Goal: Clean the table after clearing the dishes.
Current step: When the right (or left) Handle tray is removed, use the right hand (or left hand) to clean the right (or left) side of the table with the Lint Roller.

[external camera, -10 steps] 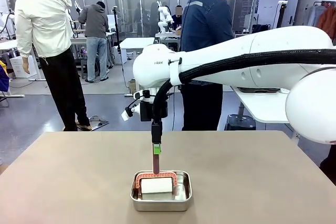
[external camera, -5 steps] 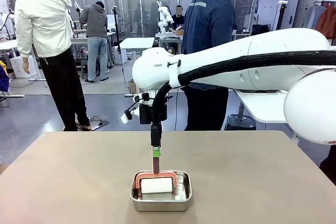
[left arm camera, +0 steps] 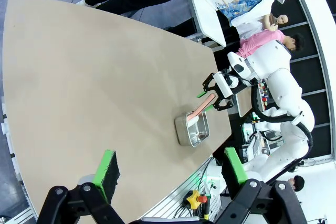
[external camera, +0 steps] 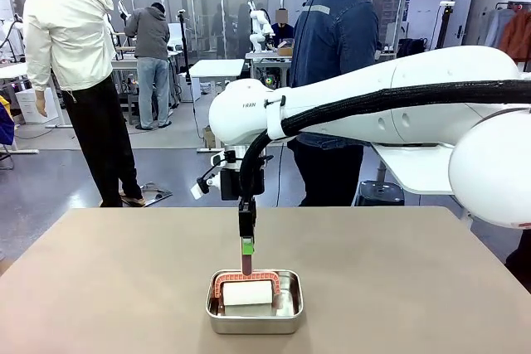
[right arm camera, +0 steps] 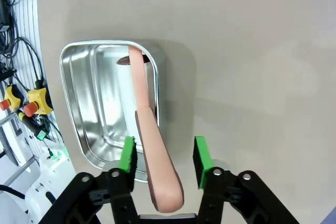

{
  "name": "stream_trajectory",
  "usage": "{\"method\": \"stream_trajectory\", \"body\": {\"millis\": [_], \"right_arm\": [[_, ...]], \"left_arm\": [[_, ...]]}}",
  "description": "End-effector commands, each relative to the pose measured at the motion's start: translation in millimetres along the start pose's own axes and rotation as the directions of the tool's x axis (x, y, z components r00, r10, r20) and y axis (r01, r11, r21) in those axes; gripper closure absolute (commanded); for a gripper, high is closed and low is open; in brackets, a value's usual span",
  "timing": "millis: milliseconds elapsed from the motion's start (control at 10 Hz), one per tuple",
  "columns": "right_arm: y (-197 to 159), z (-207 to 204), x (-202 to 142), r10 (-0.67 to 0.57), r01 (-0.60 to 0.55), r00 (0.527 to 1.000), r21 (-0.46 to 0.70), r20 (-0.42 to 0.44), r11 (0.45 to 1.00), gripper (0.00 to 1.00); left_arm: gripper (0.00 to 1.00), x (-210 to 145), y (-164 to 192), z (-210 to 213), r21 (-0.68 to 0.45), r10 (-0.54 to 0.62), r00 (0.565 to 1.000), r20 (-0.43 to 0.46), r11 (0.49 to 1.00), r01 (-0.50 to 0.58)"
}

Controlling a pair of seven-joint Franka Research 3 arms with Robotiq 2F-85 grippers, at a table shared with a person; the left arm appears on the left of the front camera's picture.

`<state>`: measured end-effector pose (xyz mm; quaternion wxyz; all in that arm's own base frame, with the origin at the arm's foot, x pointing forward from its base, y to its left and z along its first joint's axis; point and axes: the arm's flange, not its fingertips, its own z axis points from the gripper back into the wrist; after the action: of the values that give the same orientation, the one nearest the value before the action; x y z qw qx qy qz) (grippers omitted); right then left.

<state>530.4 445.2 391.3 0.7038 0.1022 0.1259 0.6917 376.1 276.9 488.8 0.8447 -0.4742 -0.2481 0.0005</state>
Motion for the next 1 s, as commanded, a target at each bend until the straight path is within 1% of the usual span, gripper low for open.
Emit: {"method": "stream_trajectory", "body": {"millis": [0, 100, 200, 400, 500, 700, 800, 900], "right_arm": [[6, -3, 2, -0.031, 0.031, 1.0, 0.028, -0.007, 0.999, 0.85], [7, -4, 2, -0.032, 0.032, 0.999, 0.031, -0.002, 0.999, 0.95], [13, -2, 2, -0.024, 0.024, 1.0, 0.023, 0.003, 0.999, 1.0], [29, 6, -1, -0.018, 0.018, 1.0, 0.013, 0.0, 1.0, 1.0], [34, 12, -6, -0.027, 0.026, 1.0, 0.012, 0.012, 1.0, 1.0], [50, 41, -24, -0.058, 0.058, 0.998, 0.001, 0.028, 0.998, 1.0], [63, 62, -38, -0.084, 0.085, 0.996, -0.011, 0.016, 0.996, 1.0], [71, 73, -42, -0.112, 0.112, 0.994, -0.031, 0.01, 0.993, 1.0]], "left_arm": [[0.0, -2, -5, 4, 0.002, 0.012, 1.0, -0.01, 1.0, -0.012], [0.0, -2, -5, 4, 0.002, 0.012, 1.0, -0.01, 1.0, -0.012], [0.0, -2, -5, 4, 0.002, 0.012, 1.0, -0.01, 1.0, -0.012], [0.0, -2, -5, 4, 0.002, 0.012, 1.0, -0.01, 1.0, -0.012], [0.0, -2, -5, 4, 0.002, 0.012, 1.0, -0.01, 1.0, -0.012], [0.0, -2, -5, 4, 0.002, 0.012, 1.0, -0.01, 1.0, -0.012], [0.0, -2, -5, 4, 0.002, 0.012, 1.0, -0.01, 1.0, -0.012], [0.0, -2, -5, 4, 0.002, 0.012, 1.0, -0.01, 1.0, -0.012]]}}
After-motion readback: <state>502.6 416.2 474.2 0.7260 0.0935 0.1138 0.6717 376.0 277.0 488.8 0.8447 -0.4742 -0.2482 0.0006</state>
